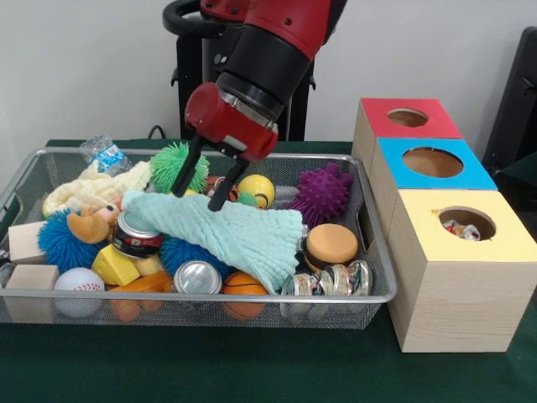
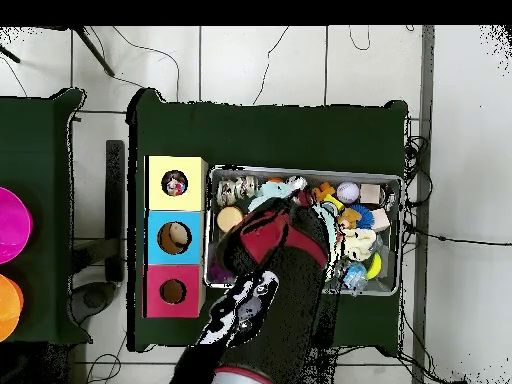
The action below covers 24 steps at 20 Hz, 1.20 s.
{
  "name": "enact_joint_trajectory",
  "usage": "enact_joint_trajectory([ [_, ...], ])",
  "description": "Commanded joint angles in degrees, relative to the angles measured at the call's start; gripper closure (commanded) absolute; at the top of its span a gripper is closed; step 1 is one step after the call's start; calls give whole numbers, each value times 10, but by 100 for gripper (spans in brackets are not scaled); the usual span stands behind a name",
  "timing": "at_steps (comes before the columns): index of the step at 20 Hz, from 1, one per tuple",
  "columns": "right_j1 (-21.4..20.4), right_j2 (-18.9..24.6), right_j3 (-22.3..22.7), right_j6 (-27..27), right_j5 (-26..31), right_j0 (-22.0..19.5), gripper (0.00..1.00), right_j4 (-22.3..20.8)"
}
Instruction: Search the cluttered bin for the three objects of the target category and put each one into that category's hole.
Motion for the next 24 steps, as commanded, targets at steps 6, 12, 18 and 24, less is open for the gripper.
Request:
enact_joint_trajectory([
  [6,-6,266,78,-63,76,-182,0,13],
  [12,-10,344,108,-74,112,-240,0,17],
  [18,-19,389,130,-78,159,-270,0,27],
  [24,-47,421,166,-77,213,-286,0,47],
])
